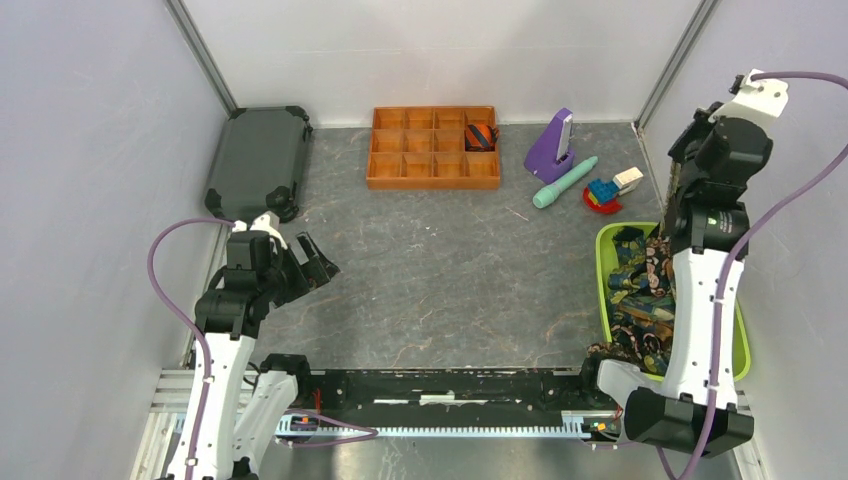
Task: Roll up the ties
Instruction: Pick up the tie from the bin, then place the tie at the center of the board.
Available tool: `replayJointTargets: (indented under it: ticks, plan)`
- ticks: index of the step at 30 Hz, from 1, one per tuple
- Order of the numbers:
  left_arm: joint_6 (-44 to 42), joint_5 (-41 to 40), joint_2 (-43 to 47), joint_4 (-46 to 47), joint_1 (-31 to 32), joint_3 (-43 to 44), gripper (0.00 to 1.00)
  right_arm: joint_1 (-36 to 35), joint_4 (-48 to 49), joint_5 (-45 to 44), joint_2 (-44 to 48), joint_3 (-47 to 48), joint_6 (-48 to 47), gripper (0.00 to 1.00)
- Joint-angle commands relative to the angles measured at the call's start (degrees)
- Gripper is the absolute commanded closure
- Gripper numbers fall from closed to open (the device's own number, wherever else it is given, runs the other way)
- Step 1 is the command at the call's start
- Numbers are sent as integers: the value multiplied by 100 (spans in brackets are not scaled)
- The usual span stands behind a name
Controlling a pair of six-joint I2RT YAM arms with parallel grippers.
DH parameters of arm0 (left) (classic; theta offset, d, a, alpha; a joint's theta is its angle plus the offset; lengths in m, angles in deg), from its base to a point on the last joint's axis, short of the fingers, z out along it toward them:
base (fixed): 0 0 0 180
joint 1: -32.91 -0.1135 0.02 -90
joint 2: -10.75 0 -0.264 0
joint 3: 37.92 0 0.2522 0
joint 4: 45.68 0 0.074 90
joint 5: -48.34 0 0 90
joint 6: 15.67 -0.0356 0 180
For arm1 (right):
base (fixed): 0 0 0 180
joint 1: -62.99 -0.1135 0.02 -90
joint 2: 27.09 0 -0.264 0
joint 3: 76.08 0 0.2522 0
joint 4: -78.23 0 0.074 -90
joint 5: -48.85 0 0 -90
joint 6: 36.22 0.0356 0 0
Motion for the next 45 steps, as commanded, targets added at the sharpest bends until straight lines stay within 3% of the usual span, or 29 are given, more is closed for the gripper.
replayJointTargets:
  ticks: [1, 9, 17, 29, 35, 40, 42, 45]
  plan:
    - [-227, -92, 64, 155, 20, 11, 1, -37, 279, 1876, 241, 762, 316, 100]
    - [-209, -132, 117, 137, 17, 11, 1, -50, 556, 3244, 334, 1654, 598, 100]
    - [-195, -155, 197, 139, 21, 12, 0, -49, 927, 4238, 518, 1612, 696, 100]
    - [-200, -119, 228, 147, 16, 11, 0, -134, 901, 4942, 1022, 182, 589, 100]
    - [-206, -124, 202, 141, 16, 12, 0, -188, 841, 5056, 352, 1304, 390, 100]
    - [-203, -145, 247, 139, 18, 11, 0, -296, -424, 5088, -729, 3320, -345, 100]
    - [-197, -149, 249, 139, 20, 11, 0, -469, -209, 5356, -627, 2825, -292, 100]
    - [-193, -159, 220, 136, 16, 11, 0, -1220, 439, 5234, -17, 949, -269, 100]
